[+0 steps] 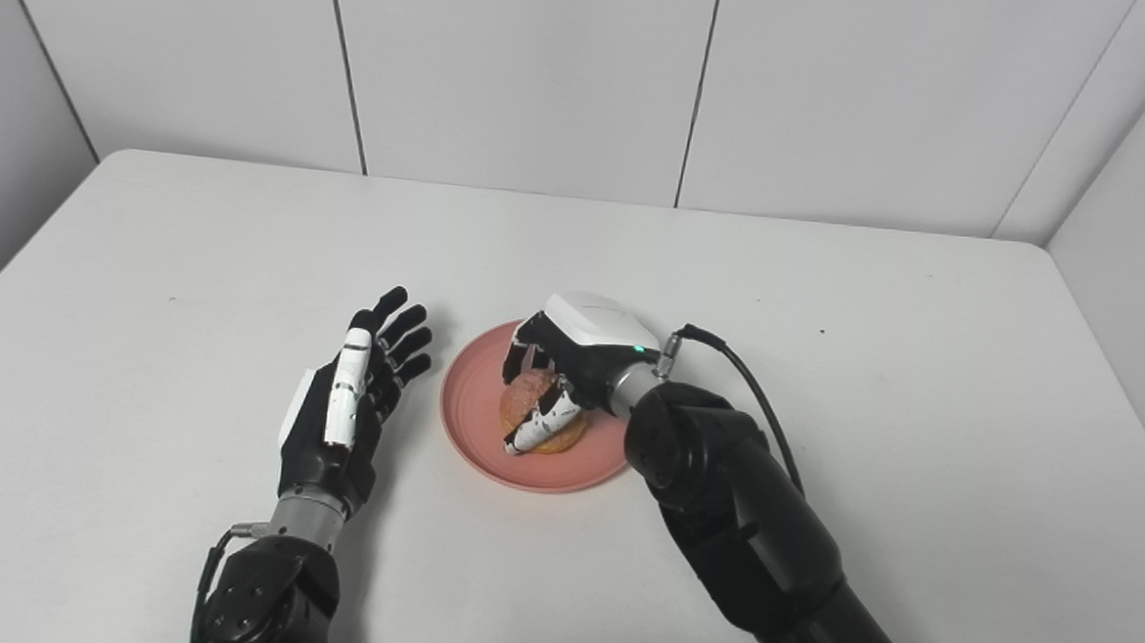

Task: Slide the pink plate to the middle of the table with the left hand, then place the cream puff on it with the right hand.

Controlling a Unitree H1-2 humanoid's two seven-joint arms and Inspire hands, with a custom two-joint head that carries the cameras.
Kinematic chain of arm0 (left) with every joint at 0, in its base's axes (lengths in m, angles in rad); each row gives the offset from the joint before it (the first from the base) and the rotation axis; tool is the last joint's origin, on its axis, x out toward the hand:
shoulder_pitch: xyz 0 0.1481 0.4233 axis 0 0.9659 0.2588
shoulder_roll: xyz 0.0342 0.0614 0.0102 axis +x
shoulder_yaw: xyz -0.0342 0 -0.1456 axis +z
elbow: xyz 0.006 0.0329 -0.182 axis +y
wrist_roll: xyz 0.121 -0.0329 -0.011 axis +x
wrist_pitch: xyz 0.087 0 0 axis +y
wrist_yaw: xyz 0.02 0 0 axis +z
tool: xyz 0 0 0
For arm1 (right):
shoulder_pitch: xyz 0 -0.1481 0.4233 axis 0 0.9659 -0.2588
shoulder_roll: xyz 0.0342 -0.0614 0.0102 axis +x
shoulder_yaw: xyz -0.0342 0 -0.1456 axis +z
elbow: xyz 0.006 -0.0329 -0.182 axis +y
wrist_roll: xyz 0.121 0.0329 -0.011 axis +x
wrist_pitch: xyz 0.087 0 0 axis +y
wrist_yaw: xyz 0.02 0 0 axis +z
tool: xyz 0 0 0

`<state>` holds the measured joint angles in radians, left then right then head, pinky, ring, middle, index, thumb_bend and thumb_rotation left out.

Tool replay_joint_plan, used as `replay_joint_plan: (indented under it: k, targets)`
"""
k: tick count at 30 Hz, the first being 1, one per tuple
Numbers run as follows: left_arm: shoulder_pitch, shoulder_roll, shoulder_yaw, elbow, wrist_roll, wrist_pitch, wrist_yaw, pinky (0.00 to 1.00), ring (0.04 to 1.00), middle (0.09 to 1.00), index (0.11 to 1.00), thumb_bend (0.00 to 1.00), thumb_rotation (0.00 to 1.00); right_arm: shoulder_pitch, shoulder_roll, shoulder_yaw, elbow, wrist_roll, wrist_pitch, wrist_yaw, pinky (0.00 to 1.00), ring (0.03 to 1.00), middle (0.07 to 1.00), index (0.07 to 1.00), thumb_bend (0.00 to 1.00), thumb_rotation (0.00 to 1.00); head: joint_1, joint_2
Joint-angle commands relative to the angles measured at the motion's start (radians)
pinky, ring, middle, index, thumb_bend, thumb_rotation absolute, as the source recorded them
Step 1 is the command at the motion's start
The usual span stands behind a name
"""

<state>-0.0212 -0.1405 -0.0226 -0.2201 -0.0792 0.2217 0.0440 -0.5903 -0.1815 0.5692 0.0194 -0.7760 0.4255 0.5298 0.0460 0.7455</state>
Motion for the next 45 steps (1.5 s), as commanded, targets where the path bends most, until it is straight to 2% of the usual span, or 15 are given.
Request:
replay_joint_plan:
  k: [1,9,10,12,15,18,24,25,27,37,41,45]
  targets:
    - [-0.033,-0.002,-0.003,-0.009,0.001,-0.036,-0.005,0.89,0.894,0.898,0.886,0.46,1.00,-0.028,-0.002,-0.008,-0.029,-0.021,-0.036,-0.039,0.32,0.401,0.442,0.513,0.53,0.00,0.001,0.000]
    - [-0.034,-0.001,-0.004,-0.019,0.002,-0.020,-0.004,0.88,0.891,0.896,0.883,0.47,1.00,-0.021,-0.001,-0.012,-0.044,-0.040,-0.035,-0.050,0.35,0.448,0.452,0.536,0.52,0.00,0.000,0.008]
    - [-0.034,-0.002,-0.005,-0.022,0.001,-0.017,-0.003,0.88,0.890,0.896,0.883,0.47,1.00,-0.022,-0.002,-0.013,-0.046,-0.039,-0.036,-0.047,0.38,0.488,0.512,0.518,0.52,0.05,0.000,0.008]
    - [-0.035,0.000,-0.004,-0.022,0.000,-0.017,-0.004,0.89,0.892,0.899,0.884,0.47,1.00,-0.026,-0.009,-0.009,-0.049,-0.042,-0.038,-0.036,0.42,0.544,0.616,0.637,0.73,0.13,-0.001,0.010]
    - [-0.035,0.004,-0.002,-0.015,-0.006,-0.023,-0.010,0.89,0.893,0.898,0.884,0.47,1.00,-0.035,-0.027,0.013,-0.058,-0.069,-0.047,-0.019,0.45,0.598,0.683,0.714,0.82,0.21,-0.003,0.011]
    - [-0.036,0.004,-0.002,-0.016,-0.009,-0.020,-0.010,0.89,0.895,0.901,0.888,0.47,1.00,-0.040,-0.040,0.018,-0.075,-0.066,-0.053,0.005,0.53,0.718,0.798,0.798,0.86,0.27,-0.004,0.012]
    - [-0.035,0.006,0.000,-0.015,-0.010,-0.023,-0.010,0.88,0.894,0.900,0.890,0.47,1.00,-0.048,-0.054,0.011,-0.106,-0.068,-0.061,0.043,0.64,0.836,0.893,0.898,0.92,0.35,-0.007,0.012]
    - [-0.036,0.005,-0.001,-0.015,-0.009,-0.023,-0.009,0.88,0.893,0.898,0.885,0.47,1.00,-0.051,-0.056,0.012,-0.111,-0.071,-0.060,0.051,0.76,0.882,0.932,0.931,0.93,0.37,-0.007,0.012]
    - [-0.035,0.004,-0.001,-0.017,-0.007,-0.019,-0.008,0.88,0.895,0.899,0.886,0.47,1.00,-0.056,-0.057,0.010,-0.125,-0.077,-0.052,0.066,0.83,0.920,0.963,0.960,0.95,0.40,-0.007,0.012]
    - [-0.035,0.005,-0.002,-0.021,0.001,-0.017,-0.003,0.87,0.888,0.895,0.881,0.48,1.00,-0.044,-0.064,-0.010,-0.168,-0.075,-0.075,0.061,0.90,0.963,0.998,0.999,0.99,0.49,-0.009,0.008]
    - [-0.034,0.008,-0.001,-0.018,-0.002,-0.026,-0.006,0.88,0.890,0.896,0.883,0.47,1.00,-0.020,-0.057,-0.057,-0.204,-0.035,-0.101,0.013,0.91,0.972,1.000,1.000,0.99,0.51,-0.015,0.001]
    - [-0.033,0.009,-0.002,-0.020,-0.001,-0.029,-0.007,0.88,0.891,0.896,0.879,0.47,1.00,0.042,-0.043,-0.133,-0.220,0.029,-0.203,-0.137,0.91,0.976,0.995,1.000,0.95,0.59,-0.022,-0.004]
